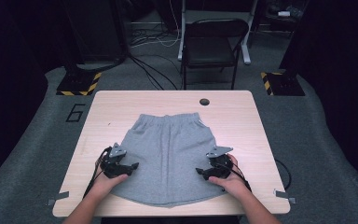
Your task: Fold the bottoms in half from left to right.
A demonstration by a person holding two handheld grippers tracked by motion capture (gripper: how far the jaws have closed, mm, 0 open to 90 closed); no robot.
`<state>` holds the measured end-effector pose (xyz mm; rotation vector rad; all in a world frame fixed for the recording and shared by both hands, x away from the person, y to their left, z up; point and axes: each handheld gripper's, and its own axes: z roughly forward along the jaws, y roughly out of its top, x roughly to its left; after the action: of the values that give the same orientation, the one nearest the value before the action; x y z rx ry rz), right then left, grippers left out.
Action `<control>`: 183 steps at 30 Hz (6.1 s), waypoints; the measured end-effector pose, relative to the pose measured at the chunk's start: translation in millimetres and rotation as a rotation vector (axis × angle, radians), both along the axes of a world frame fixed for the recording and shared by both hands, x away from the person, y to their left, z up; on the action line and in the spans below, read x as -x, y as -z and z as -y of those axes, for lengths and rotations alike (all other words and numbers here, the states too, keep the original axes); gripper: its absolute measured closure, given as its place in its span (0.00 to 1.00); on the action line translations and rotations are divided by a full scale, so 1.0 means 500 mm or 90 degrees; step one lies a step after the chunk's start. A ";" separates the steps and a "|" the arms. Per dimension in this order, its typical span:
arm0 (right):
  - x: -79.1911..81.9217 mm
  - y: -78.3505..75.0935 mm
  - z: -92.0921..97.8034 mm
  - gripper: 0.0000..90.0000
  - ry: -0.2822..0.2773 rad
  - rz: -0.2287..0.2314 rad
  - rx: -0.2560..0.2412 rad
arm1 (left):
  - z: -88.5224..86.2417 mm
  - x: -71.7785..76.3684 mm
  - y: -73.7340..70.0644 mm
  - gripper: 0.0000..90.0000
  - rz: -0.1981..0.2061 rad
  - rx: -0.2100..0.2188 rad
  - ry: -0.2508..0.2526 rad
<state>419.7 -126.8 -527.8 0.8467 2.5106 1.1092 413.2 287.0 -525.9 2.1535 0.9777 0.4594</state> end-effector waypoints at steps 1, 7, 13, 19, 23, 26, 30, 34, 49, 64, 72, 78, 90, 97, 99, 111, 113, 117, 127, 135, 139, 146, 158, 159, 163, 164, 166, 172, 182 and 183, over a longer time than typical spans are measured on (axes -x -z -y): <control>0.000 0.000 0.000 0.20 0.000 0.000 0.000 | 0.000 0.000 0.000 0.24 0.000 0.000 0.000; 0.000 0.000 0.000 0.20 -0.001 0.002 0.001 | 0.001 0.000 0.001 0.24 0.003 0.000 -0.003; 0.000 0.000 0.001 0.20 -0.002 0.004 0.003 | 0.000 0.000 0.000 0.24 0.003 0.000 -0.001; 0.000 0.000 0.000 0.19 -0.001 0.003 0.000 | 0.002 0.001 0.002 0.24 0.010 0.002 -0.005; 0.000 0.000 0.000 0.19 -0.001 0.003 0.001 | 0.000 0.000 -0.001 0.25 0.002 -0.003 -0.002; 0.000 0.000 0.000 0.19 -0.001 0.003 0.001 | 0.000 0.000 -0.001 0.25 0.001 0.000 -0.005; -0.001 0.000 0.000 0.19 -0.004 0.007 0.003 | 0.001 0.001 -0.001 0.26 0.001 0.001 -0.007; 0.000 0.000 0.000 0.19 -0.001 0.003 0.001 | 0.000 0.002 -0.002 0.27 -0.003 0.004 -0.011; 0.000 0.000 0.000 0.19 -0.002 0.004 0.001 | -0.013 0.003 -0.013 0.37 -0.013 0.027 -0.028; -0.001 0.000 0.000 0.19 -0.004 0.006 0.002 | -0.035 0.008 -0.033 0.41 -0.013 0.048 -0.052; -0.001 0.000 0.000 0.19 -0.004 0.006 0.002 | -0.044 0.011 -0.036 0.41 -0.006 0.057 -0.073; -0.001 0.000 0.000 0.19 -0.004 0.006 0.003 | -0.065 0.017 -0.053 0.42 -0.003 0.059 -0.097; -0.001 0.000 0.000 0.19 -0.004 0.006 0.002 | -0.102 0.014 -0.040 0.51 -0.044 0.078 -0.157; 0.000 0.000 0.000 0.19 -0.002 0.003 0.001 | -0.107 0.040 -0.053 0.56 -0.059 0.076 -0.173; -0.001 0.000 0.000 0.19 -0.003 0.005 0.001 | -0.110 0.056 -0.061 0.60 -0.064 0.077 -0.174; 0.000 0.000 0.000 0.19 -0.002 0.003 0.001 | -0.104 0.073 -0.036 0.66 -0.085 0.077 -0.189; 0.000 0.000 0.000 0.19 -0.002 0.003 0.001 | -0.099 0.072 -0.029 0.68 -0.080 0.059 -0.187; -0.001 0.000 0.001 0.19 -0.005 0.005 0.003 | -0.096 0.072 -0.025 0.69 -0.092 0.047 -0.177; -0.001 0.000 0.001 0.19 -0.005 0.006 0.002 | -0.076 0.077 -0.025 0.93 -0.081 0.013 -0.157; -0.001 0.000 0.001 0.19 -0.006 0.004 0.003 | -0.076 0.070 -0.034 0.96 -0.102 0.039 -0.154; -0.001 0.000 0.000 0.19 -0.006 0.001 0.000 | -0.070 0.069 -0.049 0.96 -0.102 0.086 -0.161; -0.002 0.000 0.002 0.19 -0.009 0.005 0.006 | -0.041 0.062 -0.098 0.96 -0.104 0.114 -0.127; -0.002 0.000 0.002 0.19 -0.010 0.006 0.006 | 0.027 0.027 -0.153 0.96 -0.079 0.074 -0.046; -0.002 0.000 0.002 0.19 -0.010 0.006 0.006 | 0.027 0.027 -0.153 0.96 -0.079 0.074 -0.046; -0.002 0.000 0.002 0.19 -0.010 0.006 0.006 | 0.052 0.014 -0.176 0.96 -0.077 0.043 -0.020; -0.002 0.000 0.002 0.19 -0.010 0.005 0.006 | 0.058 0.010 -0.181 0.96 -0.081 0.038 -0.010; -0.002 0.000 0.002 0.19 -0.011 0.005 0.005 | 0.073 0.007 -0.185 0.96 -0.077 0.043 -0.004; -0.002 0.000 0.002 0.19 -0.011 0.005 0.005 | 0.134 0.003 -0.164 0.96 -0.076 0.057 0.025; -0.002 0.000 0.002 0.19 -0.011 0.005 0.005 | 0.215 0.000 -0.133 0.96 -0.101 0.051 0.081; -0.002 0.000 0.002 0.19 -0.012 0.004 0.004 | 0.221 -0.001 -0.127 0.96 -0.108 0.047 0.086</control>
<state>420.9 -127.7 -527.8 0.8176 2.5201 1.1083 413.5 176.4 -462.5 2.2008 0.9182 0.1751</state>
